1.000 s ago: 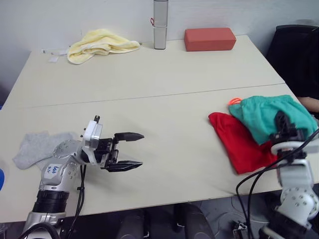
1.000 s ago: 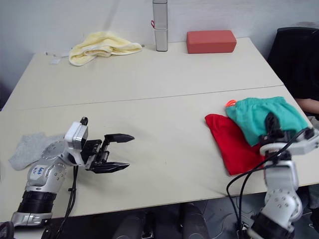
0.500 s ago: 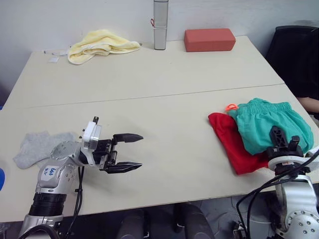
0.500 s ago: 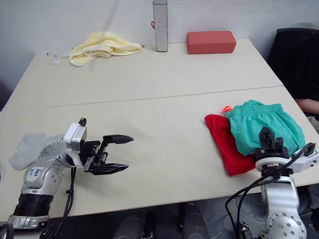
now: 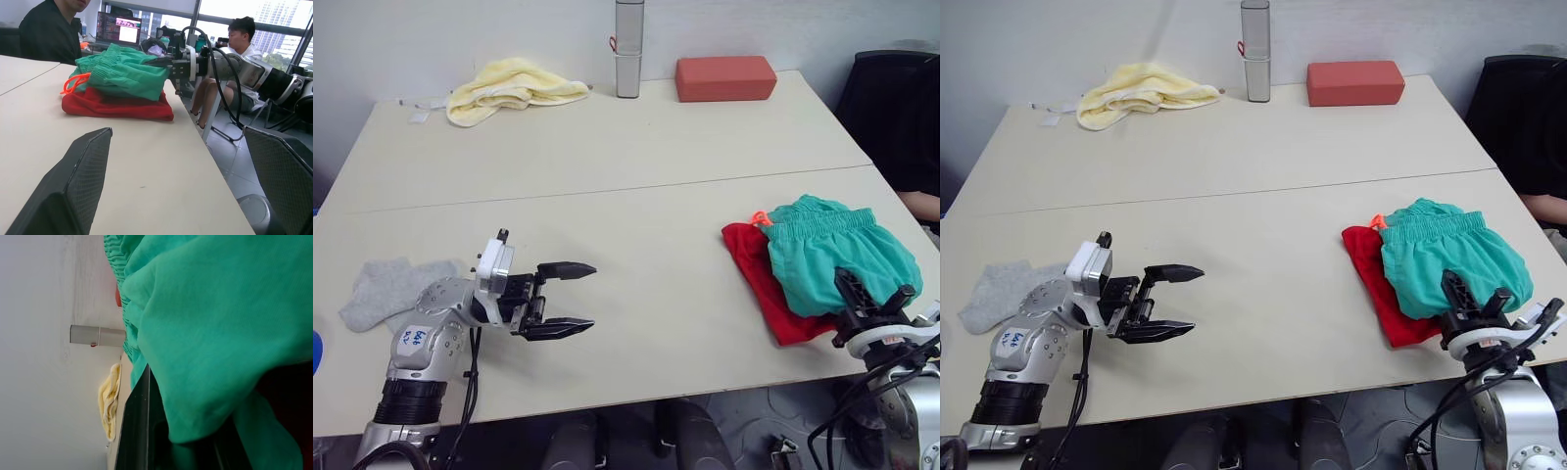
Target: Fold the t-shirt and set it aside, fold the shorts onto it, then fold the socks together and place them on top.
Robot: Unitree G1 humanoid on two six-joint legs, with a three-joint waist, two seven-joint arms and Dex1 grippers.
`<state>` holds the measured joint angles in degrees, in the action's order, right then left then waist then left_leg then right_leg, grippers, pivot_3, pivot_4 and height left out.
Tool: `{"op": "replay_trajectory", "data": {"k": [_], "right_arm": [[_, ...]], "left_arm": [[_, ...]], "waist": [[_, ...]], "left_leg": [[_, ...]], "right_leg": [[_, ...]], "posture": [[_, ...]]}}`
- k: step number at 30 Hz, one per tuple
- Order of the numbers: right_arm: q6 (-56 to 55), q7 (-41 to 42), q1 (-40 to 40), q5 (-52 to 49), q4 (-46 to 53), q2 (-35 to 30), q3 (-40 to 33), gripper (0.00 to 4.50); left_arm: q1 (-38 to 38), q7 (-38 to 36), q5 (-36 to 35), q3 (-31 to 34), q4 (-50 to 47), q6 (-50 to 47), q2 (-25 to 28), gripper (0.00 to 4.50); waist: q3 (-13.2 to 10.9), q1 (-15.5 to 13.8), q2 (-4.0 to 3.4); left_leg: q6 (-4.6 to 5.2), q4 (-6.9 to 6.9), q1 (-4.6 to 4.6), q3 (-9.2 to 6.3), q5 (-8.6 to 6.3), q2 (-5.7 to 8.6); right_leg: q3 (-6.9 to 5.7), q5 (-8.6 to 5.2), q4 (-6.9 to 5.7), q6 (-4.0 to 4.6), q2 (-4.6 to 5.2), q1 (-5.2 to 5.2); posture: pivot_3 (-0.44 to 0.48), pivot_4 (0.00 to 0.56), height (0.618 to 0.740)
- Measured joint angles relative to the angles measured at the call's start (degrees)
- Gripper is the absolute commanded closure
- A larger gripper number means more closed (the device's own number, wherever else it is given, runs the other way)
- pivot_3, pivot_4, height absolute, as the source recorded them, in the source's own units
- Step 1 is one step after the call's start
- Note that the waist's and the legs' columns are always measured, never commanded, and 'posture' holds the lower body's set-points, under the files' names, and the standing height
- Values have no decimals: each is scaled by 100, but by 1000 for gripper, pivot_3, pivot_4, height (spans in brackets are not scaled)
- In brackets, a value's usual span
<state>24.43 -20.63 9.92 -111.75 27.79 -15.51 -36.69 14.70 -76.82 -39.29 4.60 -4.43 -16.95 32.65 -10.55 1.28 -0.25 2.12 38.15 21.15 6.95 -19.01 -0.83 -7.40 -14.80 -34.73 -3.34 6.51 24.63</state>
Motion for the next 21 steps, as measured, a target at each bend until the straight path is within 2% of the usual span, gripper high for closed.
{"op": "replay_trajectory", "data": {"k": [8, 12, 14, 16, 18, 21], "right_arm": [[-261, 130, -1145, -22, -377, 177, -892, 4493], [57, 117, -1346, -24, -374, 484, -1084, 4493], [254, 75, -1150, -24, -373, 591, -964, 4493], [510, -10, -692, -23, -376, 547, -526, 4493], [685, -70, -295, 234, -391, 466, -80, 4493], [667, -117, -110, 673, -444, 430, 258, 4493]], "left_arm": [[-21, -1, 3, 4, 1, 40, 0, 0], [-41, -3, 4, 6, 5, 60, 1, 0], [-40, -5, 6, 8, 10, 73, 2, 0], [-40, -4, 9, 8, 41, 76, 2, 0], [-39, -1, 14, 8, 64, 81, 1, 0], [-38, 2, 17, 8, 65, 89, 1, 0]], "waist": [[0, -4, 0], [0, -8, 0], [1, -13, -1], [1, -13, -1], [1, -1, -1], [1, 0, -1]], "left_leg": [[-2, -1, 1, -1, 1, 0], [-2, -1, 0, -2, 1, -1], [-1, -1, 0, -2, 1, -1], [-1, -2, 2, -2, 0, -1], [1, -1, 2, -1, 0, -1], [2, 2, 0, 1, -1, 0]], "right_leg": [[0, 0, -3, 0, -2, 1], [0, 0, -4, 0, -2, 1], [0, 0, -6, 0, -2, 0], [0, 0, -8, 0, -2, 1], [0, 0, -5, 0, 0, 0], [1, 1, -1, -1, 1, -1]], "posture": [[0, 150, 740], [0, 150, 740], [0, 150, 740], [0, 150, 740], [0, 150, 740], [0, 150, 740]]}}
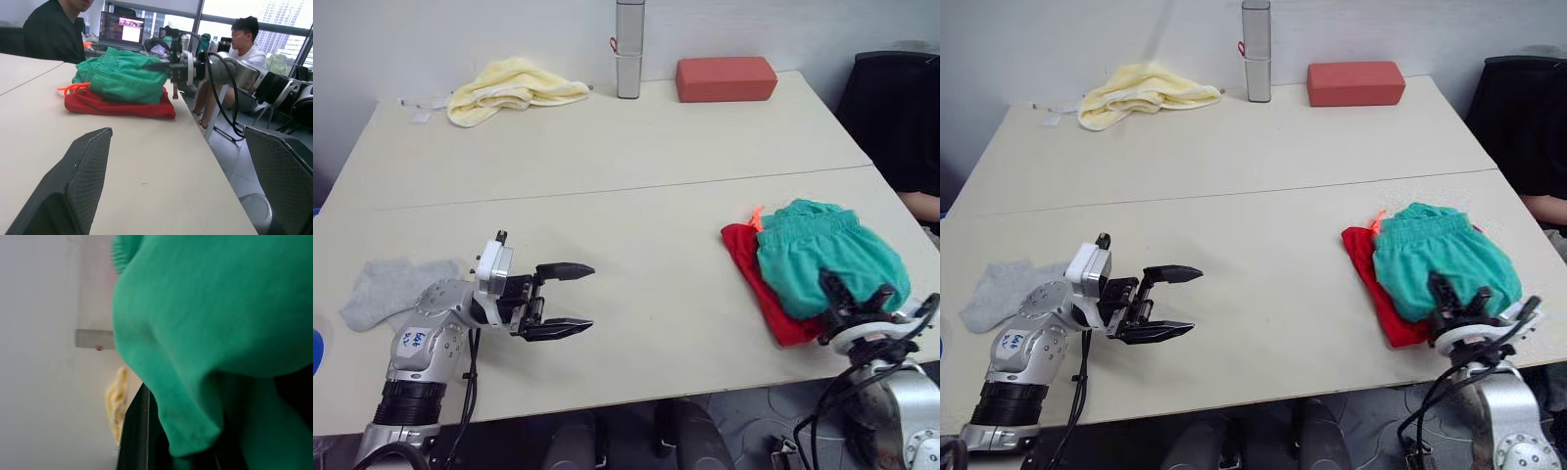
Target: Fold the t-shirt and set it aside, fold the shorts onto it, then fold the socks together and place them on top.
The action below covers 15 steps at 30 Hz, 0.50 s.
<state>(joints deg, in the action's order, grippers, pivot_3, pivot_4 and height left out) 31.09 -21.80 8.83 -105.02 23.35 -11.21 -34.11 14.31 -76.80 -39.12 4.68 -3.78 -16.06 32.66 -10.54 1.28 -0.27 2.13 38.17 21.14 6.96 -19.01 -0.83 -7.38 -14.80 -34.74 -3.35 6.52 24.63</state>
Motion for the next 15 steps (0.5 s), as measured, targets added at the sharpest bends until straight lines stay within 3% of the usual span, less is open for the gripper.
{"op": "replay_trajectory", "data": {"k": [14, 15], "right_arm": [[-90, -90, 230, 1297, -164, -782, 261, 4493], [-86, -87, 190, 1294, -167, -787, 261, 4009]], "left_arm": [[-150, 99, 28, -3, -6, 118, -72, 0], [-150, 106, 30, -3, -7, 132, -88, 0]], "waist": [[0, -114, 1], [0, -116, 1]], "left_leg": [[-3, 0, -1, 1, 1, 0], [-3, 1, -1, 1, 1, 0]], "right_leg": [[0, 0, 1, 0, -2, 1], [0, 0, 0, 0, -1, 0]], "posture": [[0, 150, 740], [0, 150, 740]]}}
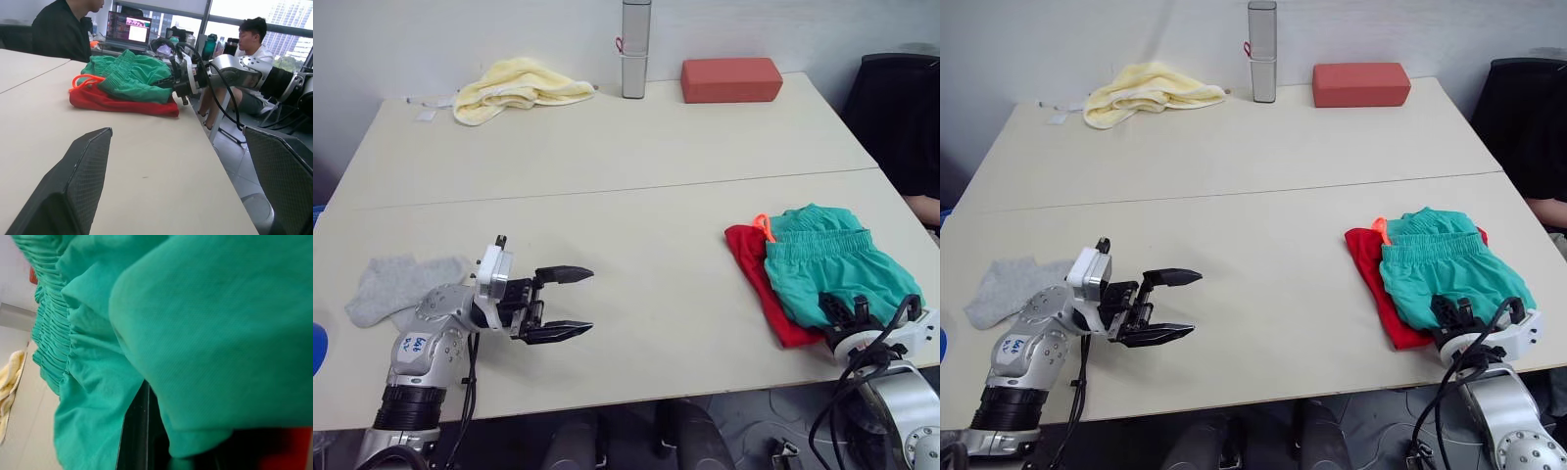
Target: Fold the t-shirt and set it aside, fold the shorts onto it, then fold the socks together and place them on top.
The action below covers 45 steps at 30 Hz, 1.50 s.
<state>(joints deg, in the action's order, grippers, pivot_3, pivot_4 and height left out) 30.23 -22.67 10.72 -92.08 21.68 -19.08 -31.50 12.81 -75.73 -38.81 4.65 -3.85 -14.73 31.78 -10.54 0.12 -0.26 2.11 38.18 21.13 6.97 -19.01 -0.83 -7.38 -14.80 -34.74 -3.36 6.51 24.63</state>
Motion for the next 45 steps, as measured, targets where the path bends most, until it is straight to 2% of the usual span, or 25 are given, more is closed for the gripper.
{"op": "replay_trajectory", "data": {"k": [3, 7, 8, 9, 13, 18, 21, 23, 26, 29, 32, 35, 39, 42, 45], "right_arm": [[224, -6, 4, -156, 3, -312, 33, 3179], [1163, 451, 451, -692, 265, -1811, 16, 1808], [1397, 661, 671, -828, 303, -2149, -133, 1344], [1521, 784, 789, -882, 304, -2307, -241, 1138], [2251, 2696, 1949, -115, 140, -3289, -1314, 1138], [2227, 4954, 2391, 1106, -99, -3598, -2099, 1138], [1963, 5870, 2110, 1603, -274, -3579, -2122, 1746], [1739, 6190, 1667, 1790, -430, -3571, -2121, 2441], [1373, 6320, 980, 2212, -586, -3569, -2009, 3491], [731, 6399, 317, 2967, -633, -3326, -1441, 4475], [-77, 6829, -152, 3806, -611, -2918, -497, 4475], [-775, 7344, -486, 4432, -624, -2712, 152, 4475], [-1794, 8054, -760, 5309, -716, -2523, 999, 4475], [-2018, 8535, -804, 5481, -854, -2381, 1466, 3872], [-2354, 9067, -837, 5555, -872, -2294, 1763, 2868]], "left_arm": [[-14, 19, 11, -3, -4, 49, -14, 0], [-84, 79, 39, -4, -52, 64, -19, 0], [-106, 93, 40, -4, -69, 67, -19, 0], [-116, 103, 41, -4, -72, 67, -19, 0], [-147, 114, 46, 2, -82, 94, -2, 0], [-170, 117, 50, 2, -80, 105, -2, 0], [-174, 120, 50, 2, -79, 107, -2, 0], [-175, 124, 50, 6, -78, 111, -2, 0], [-188, 157, 53, 20, -74, 120, -2, 0], [-204, 210, 74, 71, -67, 159, -3, 0], [-234, 325, 79, 138, -93, 173, -4, 0], [-314, 499, 90, 252, -190, 177, -1, 0], [-750, 1164, 63, 914, -528, 161, 13, 0], [-1474, 1650, 86, 1545, -938, 228, 44, 0], [-2427, 2168, 231, 2292, -1224, 429, -54, 0]], "waist": [[0, -2, -1], [-1, -21, -2], [0, -42, 1], [-1, -59, 4], [-3, -164, 12], [2, -166, 34], [3, -149, 37], [2, -148, 38], [3, -161, 39], [3, -159, 41], [4, -154, 38], [3, -156, 38], [4, -130, 43], [4, -122, 41], [4, -110, 45]], "left_leg": [[2, 0, 2, 0, -1, 0], [9, 0, 2, 0, -5, 0], [10, -2, 2, -6, -5, -1], [13, -1, 3, -7, -7, -2], [47, 5, 7, -1, -25, 1], [55, 6, 9, -4, -28, 0], [51, 5, 7, -3, -29, 0], [40, 5, 6, 0, -23, 0], [24, 5, 5, -1, -14, 0], [18, 6, 5, 0, -11, 0], [13, 6, 5, 4, -10, 0], [12, 10, 6, 5, -9, 1], [9, 10, -1, 4, -10, -3], [10, 10, -2, 7, -11, -2], [16, 11, -4, 5, -15, -3]], "right_leg": [[1, 0, 0, 0, 0, 1], [0, 0, 7, -1, 2, -1], [-6, 0, 12, 0, 0, -5], [-7, 0, 13, 0, -1, -6], [-5, 7, 32, -12, -7, -12], [-3, 12, 52, -18, -9, -18], [-3, 14, 52, -20, -10, -17], [-3, 16, 52, -19, -9, -18], [-5, 18, 50, -18, -9, -17], [-7, 20, 48, -16, -9, -16], [-8, 20, 41, -16, -8, -13], [-9, 20, 35, -16, -7, -13], [-12, 19, 32, -15, -6, -14], [-11, 19, 32, -14, 0, -13], [-12, 18, 40, -13, 2, -18]], "posture": [[0, 150, 740], [0, 150, 740], [0, 150, 740], [0, 150, 740], [0, 150, 740], [0, 150, 740], [0, 150, 740], [0, 150, 740], [0, 150, 740], [0, 150, 740], [0, 150, 740], [0, 150, 740], [0, 150, 740], [0, 150, 740], [0, 150, 740]]}}
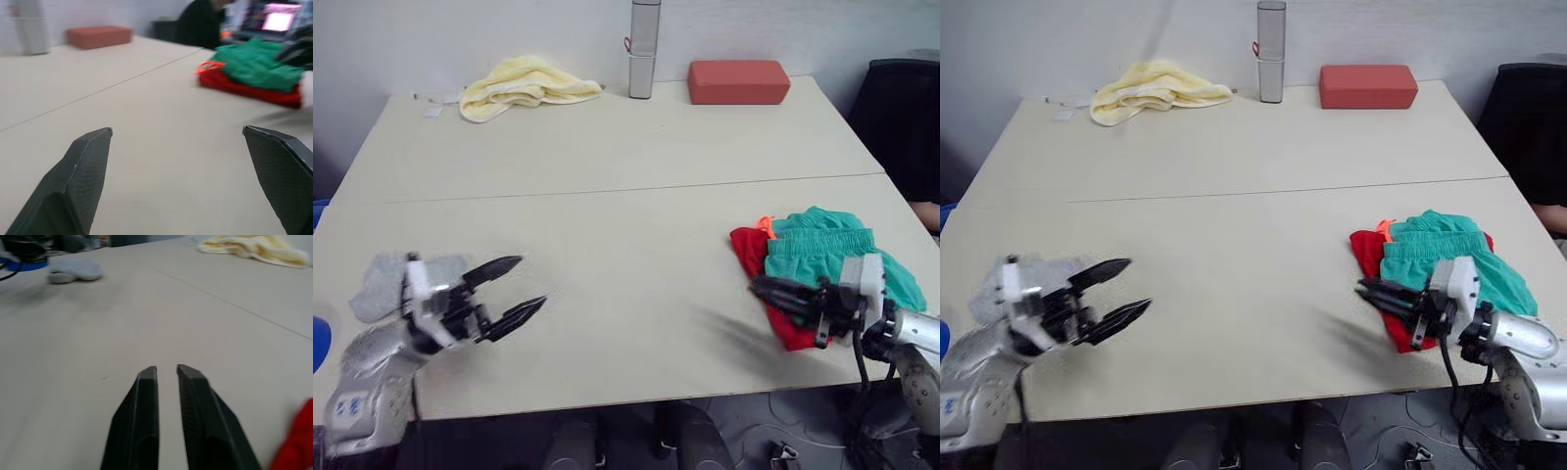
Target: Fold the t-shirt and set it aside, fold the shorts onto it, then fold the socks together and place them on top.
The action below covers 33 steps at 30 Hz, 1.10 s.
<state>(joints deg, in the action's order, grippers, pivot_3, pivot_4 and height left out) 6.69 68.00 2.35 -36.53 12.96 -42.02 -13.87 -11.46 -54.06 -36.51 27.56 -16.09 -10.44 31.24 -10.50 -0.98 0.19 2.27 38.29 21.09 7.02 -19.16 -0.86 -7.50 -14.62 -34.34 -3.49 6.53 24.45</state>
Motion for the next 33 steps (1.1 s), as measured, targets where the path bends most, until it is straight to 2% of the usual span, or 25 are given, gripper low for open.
{"op": "replay_trajectory", "data": {"k": [4, 8, 18, 23, 28, 31, 33], "right_arm": [[-631, 324, -221, 262, -266, 285, 228, 1477], [-1178, 916, -211, 205, -560, 609, 289, 48], [-1158, 1242, -73, 78, -642, 754, 474, 48], [-1412, 1305, -127, 80, -662, 1033, 484, 48], [-1520, 1252, -436, 63, -593, 1235, 569, 48], [-1573, 1369, -567, 91, -461, 1227, 733, 48], [-1648, 1393, -666, 158, -460, 1197, 758, 48]], "left_arm": [[-837, 894, 481, 812, -153, 176, -188, 0], [-1746, 1368, 489, 1418, -210, 150, -662, 0], [-2974, 2212, -43, 2429, -216, 74, -1772, 0], [-3233, 2728, -484, 2663, -132, -313, -2018, 0], [-3117, 3168, -1516, 2807, -384, -951, -1753, 0], [-2802, 3574, -2475, 2863, -672, -1477, -1187, 0], [-2578, 4094, -3345, 2888, -709, -1960, -706, 0]], "waist": [[3, -44, 9], [5, -46, 12], [11, -30, 22], [18, -50, 35], [21, -55, 40], [21, -46, 39], [22, -30, 36]], "left_leg": [[13, 4, 0, -5, -22, 0], [23, 2, 2, -7, -34, -2], [15, 2, 2, -8, -60, -9], [16, 5, 1, -11, -61, -8], [15, 4, 2, -15, -61, -9], [12, 4, 1, -17, -59, -9], [16, 5, -1, -17, -51, -9]], "right_leg": [[-1, 7, 8, 10, 4, -1], [-3, 5, 18, 14, 5, 0], [-9, -3, 21, 28, 6, 3], [-11, -3, 21, 28, 6, 1], [-11, -8, 21, 37, 7, 1], [-10, -7, 12, 35, 7, 2], [-9, -7, 4, 35, 8, 2]], "posture": [[0, 150, 740], [0, 150, 740], [0, 150, 740], [0, 150, 740], [0, 150, 740], [0, 150, 740], [0, 150, 740]]}}
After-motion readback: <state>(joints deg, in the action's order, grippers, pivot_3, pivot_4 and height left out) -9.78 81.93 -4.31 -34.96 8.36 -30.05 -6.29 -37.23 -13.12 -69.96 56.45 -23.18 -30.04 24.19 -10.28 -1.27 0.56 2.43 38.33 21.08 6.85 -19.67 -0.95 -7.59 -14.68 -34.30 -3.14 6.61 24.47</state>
